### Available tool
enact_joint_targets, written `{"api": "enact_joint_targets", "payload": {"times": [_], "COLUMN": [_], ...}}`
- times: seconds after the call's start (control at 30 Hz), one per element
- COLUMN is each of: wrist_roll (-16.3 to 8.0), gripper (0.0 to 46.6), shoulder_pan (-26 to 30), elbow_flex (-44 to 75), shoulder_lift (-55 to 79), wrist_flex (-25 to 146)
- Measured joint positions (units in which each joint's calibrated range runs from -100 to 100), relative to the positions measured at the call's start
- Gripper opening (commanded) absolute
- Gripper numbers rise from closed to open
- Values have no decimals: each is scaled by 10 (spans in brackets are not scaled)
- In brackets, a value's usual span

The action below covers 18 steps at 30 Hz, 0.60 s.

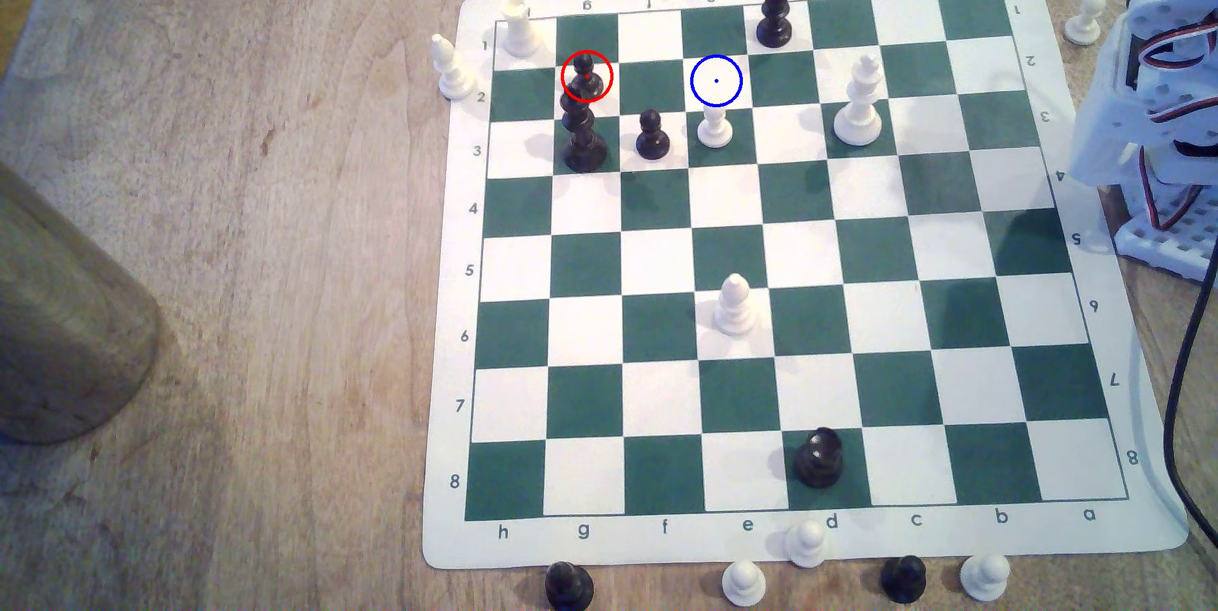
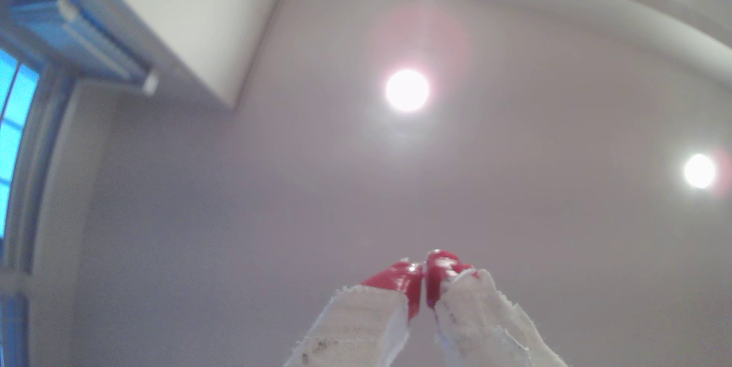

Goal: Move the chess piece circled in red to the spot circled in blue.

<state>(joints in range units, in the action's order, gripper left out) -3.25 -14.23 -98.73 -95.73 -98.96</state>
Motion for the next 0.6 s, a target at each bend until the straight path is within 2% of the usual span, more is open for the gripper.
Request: {"api": "enact_joint_targets", "payload": {"times": [0.13, 0.23, 0.4, 0.6], "wrist_roll": [0, 0, 0, 0], "gripper": [2, 2, 2, 2], "shoulder_pan": [4, 20, 44, 49], "elbow_flex": [0, 0, 16, 129], "shoulder_lift": [-1, -1, -1, 1], "wrist_flex": [9, 80, 306, 676]}}
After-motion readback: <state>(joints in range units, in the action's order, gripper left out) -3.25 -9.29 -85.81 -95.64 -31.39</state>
